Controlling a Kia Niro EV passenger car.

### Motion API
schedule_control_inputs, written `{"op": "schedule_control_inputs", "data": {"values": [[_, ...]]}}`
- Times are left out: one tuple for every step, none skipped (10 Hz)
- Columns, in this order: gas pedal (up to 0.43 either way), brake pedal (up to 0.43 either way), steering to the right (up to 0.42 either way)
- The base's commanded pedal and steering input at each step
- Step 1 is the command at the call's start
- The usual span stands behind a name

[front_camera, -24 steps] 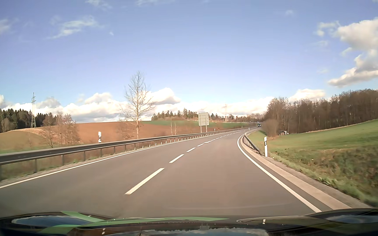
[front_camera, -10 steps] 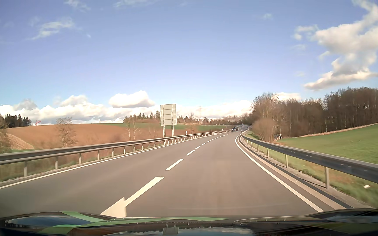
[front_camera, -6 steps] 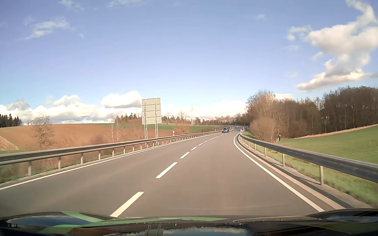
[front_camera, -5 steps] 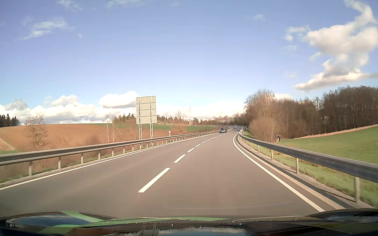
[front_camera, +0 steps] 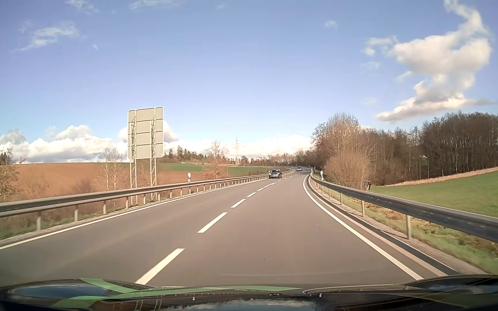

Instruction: Follow the waypoints while adhering to traffic rules and regulations

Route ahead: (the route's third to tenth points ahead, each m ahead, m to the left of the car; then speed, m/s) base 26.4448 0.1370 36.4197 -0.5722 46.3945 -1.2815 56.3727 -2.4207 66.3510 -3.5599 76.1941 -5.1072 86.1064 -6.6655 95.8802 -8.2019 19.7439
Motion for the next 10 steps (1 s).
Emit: {"op": "schedule_control_inputs", "data": {"values": [[0.228, 0.0, 0.014], [0.228, 0.0, 0.011], [0.228, 0.0, 0.011], [0.228, 0.0, 0.01], [0.228, 0.0, 0.01], [0.228, 0.0, 0.01], [0.228, 0.0, 0.01], [0.228, 0.0, 0.011], [0.22, 0.0, 0.011], [0.22, 0.0, 0.011]]}}
